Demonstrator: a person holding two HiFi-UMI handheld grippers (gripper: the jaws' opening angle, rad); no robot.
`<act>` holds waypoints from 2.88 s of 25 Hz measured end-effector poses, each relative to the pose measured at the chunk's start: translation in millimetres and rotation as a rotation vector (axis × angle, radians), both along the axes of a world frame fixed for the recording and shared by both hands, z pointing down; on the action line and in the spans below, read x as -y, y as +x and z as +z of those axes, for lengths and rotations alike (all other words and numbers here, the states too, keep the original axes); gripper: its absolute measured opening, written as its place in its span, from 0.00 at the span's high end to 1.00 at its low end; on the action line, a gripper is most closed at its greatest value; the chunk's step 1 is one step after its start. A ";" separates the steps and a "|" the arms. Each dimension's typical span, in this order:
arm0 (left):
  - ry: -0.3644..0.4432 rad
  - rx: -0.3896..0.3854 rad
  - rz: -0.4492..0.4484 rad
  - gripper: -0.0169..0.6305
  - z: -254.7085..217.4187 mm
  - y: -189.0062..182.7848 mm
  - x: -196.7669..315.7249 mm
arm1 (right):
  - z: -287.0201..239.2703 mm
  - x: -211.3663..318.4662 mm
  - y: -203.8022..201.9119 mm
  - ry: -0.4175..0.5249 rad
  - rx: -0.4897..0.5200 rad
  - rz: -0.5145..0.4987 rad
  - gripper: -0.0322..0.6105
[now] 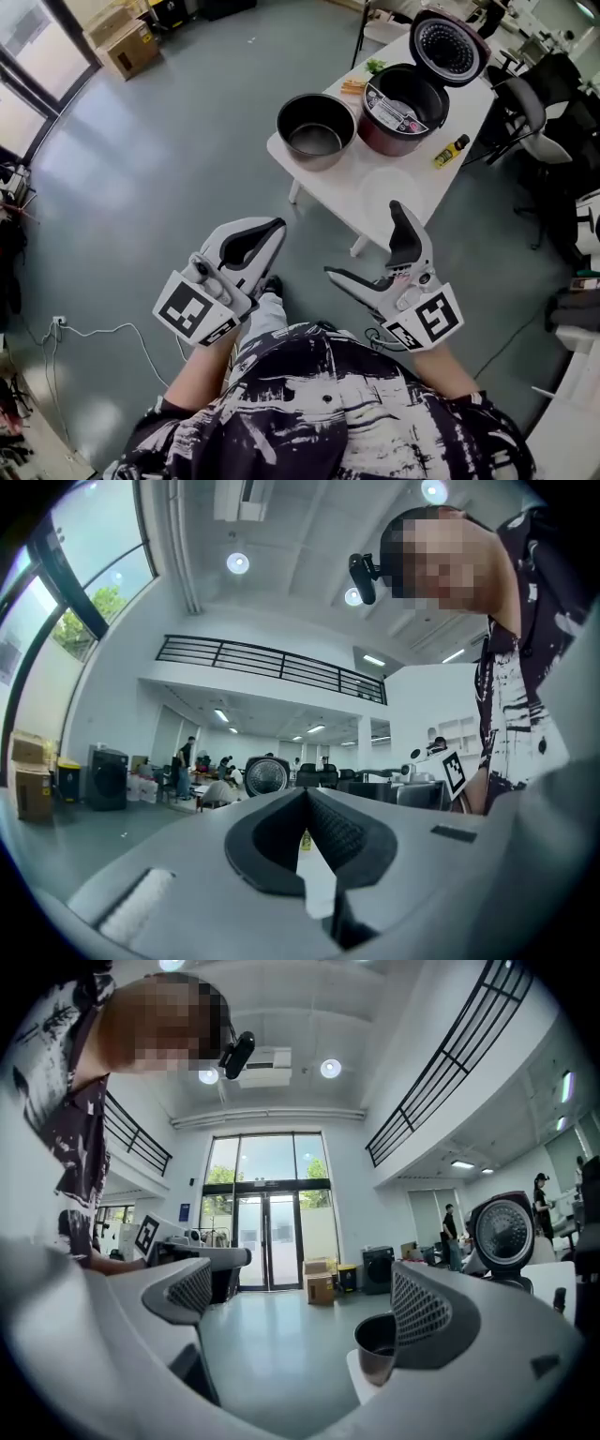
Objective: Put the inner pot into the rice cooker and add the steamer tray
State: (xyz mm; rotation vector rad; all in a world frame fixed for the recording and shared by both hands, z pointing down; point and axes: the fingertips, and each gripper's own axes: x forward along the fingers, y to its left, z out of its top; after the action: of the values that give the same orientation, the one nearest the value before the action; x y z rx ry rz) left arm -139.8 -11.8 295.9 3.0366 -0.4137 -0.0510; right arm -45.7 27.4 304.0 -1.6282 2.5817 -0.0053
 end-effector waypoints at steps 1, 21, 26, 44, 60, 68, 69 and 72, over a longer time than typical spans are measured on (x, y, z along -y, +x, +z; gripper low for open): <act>-0.006 0.000 0.030 0.97 -0.2 -0.6 16.2 | 1.0 13.4 -2.0 -0.010 -0.001 0.026 0.09; 0.027 0.025 0.428 0.97 -7.4 124.4 162.8 | 20.4 94.9 93.8 -0.070 0.048 0.477 0.09; 0.074 0.031 0.441 0.97 -19.2 176.7 177.8 | 31.0 109.6 135.6 -0.074 0.067 0.466 0.09; 0.068 0.031 0.537 0.97 -10.1 239.6 275.9 | 92.7 206.4 175.4 -0.273 0.125 0.579 0.09; -0.056 -0.039 0.547 0.97 22.5 207.1 368.9 | 303.4 304.3 195.6 -0.959 0.484 0.763 0.10; -0.090 -0.076 0.488 0.97 27.8 185.5 414.3 | 355.6 312.1 203.0 -1.185 0.552 0.790 0.11; -0.092 -0.079 0.483 0.97 27.9 183.0 418.5 | 359.8 311.8 202.5 -1.206 0.551 0.790 0.11; -0.104 -0.084 0.467 0.97 30.0 175.5 428.9 | 371.5 306.3 200.2 -1.281 0.544 0.789 0.24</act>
State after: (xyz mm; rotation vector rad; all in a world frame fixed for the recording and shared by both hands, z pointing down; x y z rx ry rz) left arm 35.6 -440.7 325.9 2.9290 0.2928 -0.1231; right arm 154.4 -278.9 675.5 -2.2846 1.2760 -1.9742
